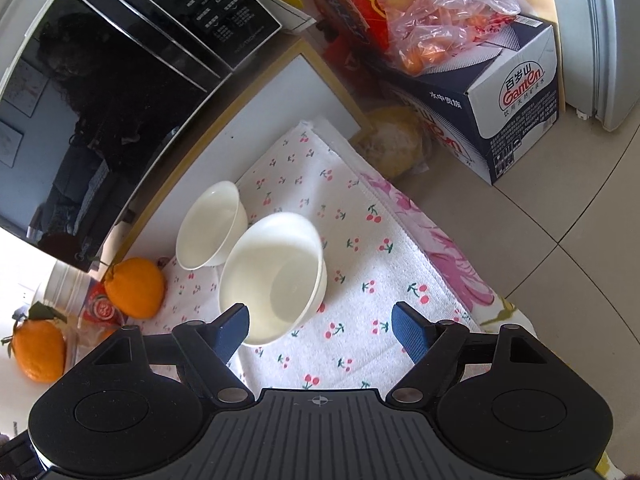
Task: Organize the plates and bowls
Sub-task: 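Move the left gripper to the rim of a cream bowl, then close the left gripper on the cream bowl rim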
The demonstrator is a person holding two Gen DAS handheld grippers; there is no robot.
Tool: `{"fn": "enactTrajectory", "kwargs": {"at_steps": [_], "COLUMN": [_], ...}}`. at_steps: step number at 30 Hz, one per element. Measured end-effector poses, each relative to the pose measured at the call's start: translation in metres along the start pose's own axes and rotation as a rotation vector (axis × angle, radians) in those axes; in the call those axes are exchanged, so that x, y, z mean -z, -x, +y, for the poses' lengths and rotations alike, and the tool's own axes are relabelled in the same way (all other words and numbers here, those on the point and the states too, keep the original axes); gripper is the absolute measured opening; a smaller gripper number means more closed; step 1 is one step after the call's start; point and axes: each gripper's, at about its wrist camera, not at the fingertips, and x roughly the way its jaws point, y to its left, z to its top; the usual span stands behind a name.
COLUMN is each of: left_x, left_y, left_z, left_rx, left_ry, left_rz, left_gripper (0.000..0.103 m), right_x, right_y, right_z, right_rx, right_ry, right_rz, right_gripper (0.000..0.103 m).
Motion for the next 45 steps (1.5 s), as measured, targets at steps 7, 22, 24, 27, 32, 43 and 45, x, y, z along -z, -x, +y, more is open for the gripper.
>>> {"fn": "enactTrajectory", "kwargs": {"at_steps": [7, 22, 24, 27, 32, 43, 45], "left_x": [-0.004, -0.007, -0.006, -0.004, -0.001, 0.002, 0.002], "left_y": [-0.03, -0.07, -0.074, -0.077, -0.077, -0.076, -0.077], "left_z": [0.001, 0.016, 0.018, 0.022, 0.025, 0.02, 0.017], "left_rx": [0.055, 0.127, 0.14, 0.159, 0.203, 0.251, 0.247], "left_ry": [0.061, 0.141, 0.15, 0.167, 0.185, 0.168, 0.163], "left_rz": [-0.003, 0.0, 0.01, 0.025, 0.029, 0.037, 0.038], "left_gripper": [0.101, 0.074, 0.067, 0.056, 0.044, 0.009, 0.007], "right_x": [-0.006, -0.01, -0.009, -0.008, -0.005, -0.001, 0.0], "right_y": [-0.013, -0.05, -0.055, -0.06, -0.062, -0.07, -0.07], "right_z": [-0.007, -0.016, -0.018, -0.016, -0.01, -0.01, -0.007], "right_rx": [0.01, -0.033, -0.041, -0.044, -0.037, -0.044, -0.055], "right_ry": [-0.038, -0.12, -0.148, -0.16, -0.149, -0.149, -0.143], "right_rz": [-0.028, -0.025, -0.026, -0.027, -0.044, -0.002, 0.007], "right_gripper": [0.08, 0.08, 0.08, 0.08, 0.072, 0.023, 0.016]}}
